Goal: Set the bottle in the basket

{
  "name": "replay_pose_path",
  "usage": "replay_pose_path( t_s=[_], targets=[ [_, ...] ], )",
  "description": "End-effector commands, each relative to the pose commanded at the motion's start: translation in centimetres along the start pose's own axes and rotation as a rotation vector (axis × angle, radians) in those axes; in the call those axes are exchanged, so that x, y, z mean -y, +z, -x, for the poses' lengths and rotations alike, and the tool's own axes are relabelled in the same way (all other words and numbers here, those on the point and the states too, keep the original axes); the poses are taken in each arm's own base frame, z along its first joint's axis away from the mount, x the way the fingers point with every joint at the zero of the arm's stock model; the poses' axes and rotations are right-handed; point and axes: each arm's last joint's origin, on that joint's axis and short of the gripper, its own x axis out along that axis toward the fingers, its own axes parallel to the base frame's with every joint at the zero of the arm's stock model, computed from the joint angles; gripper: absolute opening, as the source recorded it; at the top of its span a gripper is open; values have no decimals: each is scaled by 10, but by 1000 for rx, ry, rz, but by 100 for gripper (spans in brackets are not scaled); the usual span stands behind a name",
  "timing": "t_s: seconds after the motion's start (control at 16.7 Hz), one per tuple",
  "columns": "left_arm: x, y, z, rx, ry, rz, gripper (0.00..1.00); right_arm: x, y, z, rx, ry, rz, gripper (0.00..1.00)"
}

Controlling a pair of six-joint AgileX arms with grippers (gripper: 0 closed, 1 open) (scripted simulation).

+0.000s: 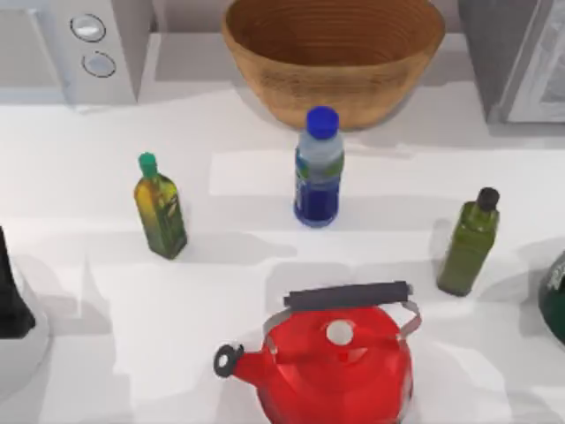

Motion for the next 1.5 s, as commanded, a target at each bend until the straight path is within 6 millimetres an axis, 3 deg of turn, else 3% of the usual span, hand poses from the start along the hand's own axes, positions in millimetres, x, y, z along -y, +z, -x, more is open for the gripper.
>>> replay_pose_path(
  t_s=[0.24, 0.54, 0.78, 1.02, 1.26, 1.5],
  targets=[
    [1, 4, -1, 8, -8, 0, 100, 0, 0, 0, 0, 0, 0, 100],
    [8, 31, -13, 42, -93, 2, 100, 0, 0, 0, 0, 0, 0, 100],
    [23, 57, -40, 66, -215, 5, 100, 0, 0, 0, 0, 0, 0, 100],
    [49, 71, -84, 84, -362, 10, 100, 0, 0, 0, 0, 0, 0, 100],
    [88, 60, -133, 95, -512, 14, 100, 0, 0, 0, 0, 0, 0, 100],
    [131, 19, -172, 93, -645, 16, 100, 0, 0, 0, 0, 0, 0, 100]
  ],
)
